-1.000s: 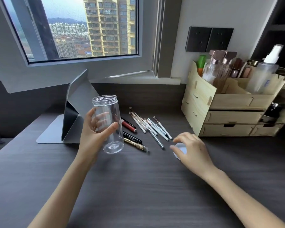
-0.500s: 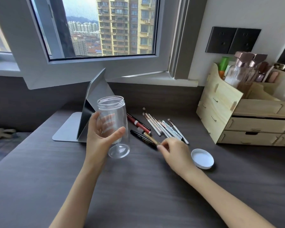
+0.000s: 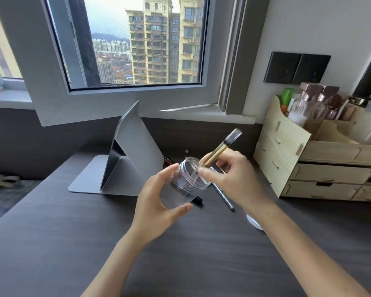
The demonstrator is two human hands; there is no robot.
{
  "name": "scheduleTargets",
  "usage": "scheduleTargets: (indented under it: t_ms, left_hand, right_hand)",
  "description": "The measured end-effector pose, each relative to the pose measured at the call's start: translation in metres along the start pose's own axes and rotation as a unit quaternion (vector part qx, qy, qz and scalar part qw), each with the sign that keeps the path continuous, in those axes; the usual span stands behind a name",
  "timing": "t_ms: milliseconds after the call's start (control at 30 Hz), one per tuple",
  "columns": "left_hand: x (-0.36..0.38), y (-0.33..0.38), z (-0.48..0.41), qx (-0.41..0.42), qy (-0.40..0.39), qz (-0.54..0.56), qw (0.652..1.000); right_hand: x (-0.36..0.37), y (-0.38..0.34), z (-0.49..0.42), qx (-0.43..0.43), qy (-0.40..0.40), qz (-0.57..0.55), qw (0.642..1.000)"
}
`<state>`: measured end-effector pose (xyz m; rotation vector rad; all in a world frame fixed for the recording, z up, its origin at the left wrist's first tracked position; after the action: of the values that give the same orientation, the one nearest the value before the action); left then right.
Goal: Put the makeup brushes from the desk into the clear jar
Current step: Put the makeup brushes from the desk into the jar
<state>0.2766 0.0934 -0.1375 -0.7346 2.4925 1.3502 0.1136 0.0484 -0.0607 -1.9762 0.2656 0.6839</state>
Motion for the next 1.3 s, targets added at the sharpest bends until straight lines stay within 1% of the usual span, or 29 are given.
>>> scheduleTargets:
  t_ms: [33, 133, 267, 333, 400, 433, 500, 533, 567, 600, 633, 667, 733, 800, 833, 900, 933, 967, 1000, 1033, 1067, 1100, 1133, 1167, 1200, 1233, 1267, 1300]
  left_hand:
    - [-0.001, 0.0, 0.0, 0.005, 0.001, -0.014, 1.0]
    - [-0.003, 0.003, -0.002, 0.024, 0.003, -0.048, 0.999]
    - [-0.006, 0.005, -0.003, 0.046, 0.005, -0.082, 0.996]
    - [-0.007, 0.003, -0.004, 0.045, 0.005, -0.088, 0.995]
    - [-0.009, 0.0, -0.005, 0.039, 0.009, -0.087, 0.995]
    - [-0.011, -0.001, -0.005, 0.035, 0.013, -0.086, 0.996]
    - [-0.015, -0.004, -0.006, 0.026, 0.027, -0.074, 0.997]
    - [-0.018, -0.006, -0.007, 0.023, 0.037, -0.058, 0.997]
    - [-0.02, -0.007, -0.007, 0.019, 0.046, -0.037, 0.998]
    - [-0.023, -0.009, -0.007, 0.014, 0.056, -0.018, 0.998]
    - [-0.025, -0.01, -0.007, 0.009, 0.066, -0.002, 0.998]
    - [-0.028, -0.011, -0.007, 0.006, 0.075, 0.009, 0.997]
    - [-0.031, -0.01, -0.007, 0.01, 0.083, 0.016, 0.996]
    - [-0.032, -0.009, -0.007, 0.013, 0.084, 0.016, 0.996]
    - [-0.032, -0.009, -0.006, 0.012, 0.084, 0.016, 0.996]
    - [-0.032, -0.008, -0.006, 0.011, 0.086, 0.011, 0.996]
    - [-0.032, -0.008, -0.005, 0.011, 0.086, 0.007, 0.996]
    - [-0.032, -0.009, -0.005, 0.01, 0.087, 0.003, 0.996]
    - [-0.031, -0.01, -0.004, 0.009, 0.087, 0.0, 0.996]
    - [-0.031, -0.011, -0.004, 0.009, 0.086, -0.005, 0.996]
    - [-0.03, -0.01, -0.004, 0.011, 0.083, -0.015, 0.996]
    - [-0.029, -0.01, -0.004, 0.014, 0.078, -0.029, 0.996]
    - [-0.028, -0.008, -0.005, 0.018, 0.073, -0.047, 0.996]
    - [-0.026, -0.007, -0.005, 0.022, 0.067, -0.068, 0.995]
    - [-0.025, -0.004, -0.005, 0.026, 0.062, -0.087, 0.994]
    - [-0.023, -0.002, -0.005, 0.032, 0.059, -0.102, 0.993]
    - [-0.022, 0.0, -0.005, 0.038, 0.055, -0.111, 0.992]
    - [-0.02, 0.001, -0.005, 0.043, 0.051, -0.115, 0.991]
  right_hand:
    - [0.005, 0.002, 0.0, -0.002, -0.011, 0.037, 0.999]
    - [0.014, 0.01, 0.001, 0.03, -0.044, 0.013, 0.998]
    - [0.019, 0.017, 0.002, 0.066, -0.088, 0.013, 0.994]
    - [0.021, 0.019, 0.002, 0.076, -0.12, -0.025, 0.989]
    - [0.02, 0.016, 0.002, 0.077, -0.137, -0.103, 0.982]
    - [0.018, 0.018, 0.0, 0.079, -0.124, -0.162, 0.976]
    - [0.011, 0.026, -0.007, 0.094, -0.049, -0.268, 0.958]
    - [0.01, 0.036, -0.01, 0.104, -0.007, -0.272, 0.957]
    - [0.013, 0.046, -0.014, 0.114, 0.018, -0.231, 0.966]
    - [0.022, 0.055, -0.018, 0.117, 0.018, -0.162, 0.98]
    - [0.038, 0.063, -0.021, 0.112, -0.011, -0.088, 0.99]
    - [0.056, 0.069, -0.023, 0.106, -0.059, -0.016, 0.992]
    - [0.092, 0.078, -0.022, 0.092, -0.146, 0.133, 0.976]
    - [0.115, 0.078, -0.023, 0.058, -0.171, 0.263, 0.948]
    - [0.122, 0.077, -0.024, 0.044, -0.168, 0.297, 0.939]
    - [0.127, 0.078, -0.026, 0.048, -0.167, 0.307, 0.936]
    - [0.123, 0.078, -0.027, 0.061, -0.16, 0.288, 0.942]
    - [0.114, 0.078, -0.029, 0.076, -0.135, 0.244, 0.957]
    - [0.098, 0.078, -0.03, 0.098, -0.095, 0.169, 0.976]
    - [0.079, 0.076, -0.028, 0.12, -0.044, 0.066, 0.99]
    - [0.058, 0.073, -0.025, 0.131, 0.015, -0.054, 0.99]
    - [0.036, 0.068, -0.02, 0.123, 0.078, -0.166, 0.975]
    - [0.015, 0.062, -0.013, 0.101, 0.127, -0.262, 0.951]
    - [-0.001, 0.054, -0.007, 0.072, 0.154, -0.331, 0.928]
    - [-0.013, 0.044, -0.002, 0.046, 0.16, -0.37, 0.914]
    - [-0.018, 0.032, 0.002, 0.026, 0.146, -0.374, 0.916]
    - [-0.017, 0.023, 0.005, 0.013, 0.118, -0.351, 0.929]
    - [-0.012, 0.016, 0.007, 0.002, 0.087, -0.302, 0.949]
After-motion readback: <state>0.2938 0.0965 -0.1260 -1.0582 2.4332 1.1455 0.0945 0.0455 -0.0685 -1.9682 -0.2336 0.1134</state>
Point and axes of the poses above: each hand's wrist, its own z-axis away from the middle knuckle, its own x-axis out of the palm, y = z × x, the point moved 7 cm from there along -z, towards the middle knuckle, and after that the axes turned 6 degrees about -y, right-handed, at the moved point
